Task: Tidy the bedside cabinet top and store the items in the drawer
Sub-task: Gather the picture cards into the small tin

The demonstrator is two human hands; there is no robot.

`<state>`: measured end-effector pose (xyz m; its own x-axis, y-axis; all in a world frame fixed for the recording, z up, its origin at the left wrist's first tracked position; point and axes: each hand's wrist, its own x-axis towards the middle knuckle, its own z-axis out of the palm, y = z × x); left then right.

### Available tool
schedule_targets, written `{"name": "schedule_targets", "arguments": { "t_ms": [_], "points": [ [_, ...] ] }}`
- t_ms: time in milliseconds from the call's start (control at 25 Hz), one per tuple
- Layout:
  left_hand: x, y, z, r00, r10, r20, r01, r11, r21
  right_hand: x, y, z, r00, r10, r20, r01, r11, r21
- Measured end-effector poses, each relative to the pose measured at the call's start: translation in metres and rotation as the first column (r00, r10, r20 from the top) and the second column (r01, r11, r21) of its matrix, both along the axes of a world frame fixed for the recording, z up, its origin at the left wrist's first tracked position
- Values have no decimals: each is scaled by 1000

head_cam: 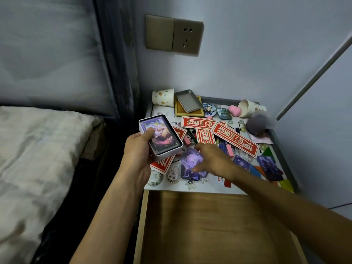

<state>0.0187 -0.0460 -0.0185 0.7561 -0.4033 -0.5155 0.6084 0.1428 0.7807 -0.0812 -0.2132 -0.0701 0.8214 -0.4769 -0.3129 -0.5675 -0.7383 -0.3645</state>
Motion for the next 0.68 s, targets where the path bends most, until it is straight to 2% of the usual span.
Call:
{"name": "schedule_targets", "arguments": {
  "t_ms": [160,280,400,560,680],
  "points": [
    [2,-2,-1,1000,-7,-11,7,1000,-5,4,-5,-2,999,-36,-13,36,999,-18],
    [2,-2,-2,1000,-7,8,7,1000,3,3,-11,7,993,-118,16,115,985,130],
    [1,-3,-2,1000,-2,18,2,1000,6,0,-16,23,961,-239,137,194,940,281],
    [-2,-4,-2,999,-18,38,18,1000,-2,-2,-24,73,856,-384,345,219,875,432],
    [-3,-6,-3,997,-59,47,60,998,-4,1,-23,112,827,-419,375,180,828,530]
  ]
}}
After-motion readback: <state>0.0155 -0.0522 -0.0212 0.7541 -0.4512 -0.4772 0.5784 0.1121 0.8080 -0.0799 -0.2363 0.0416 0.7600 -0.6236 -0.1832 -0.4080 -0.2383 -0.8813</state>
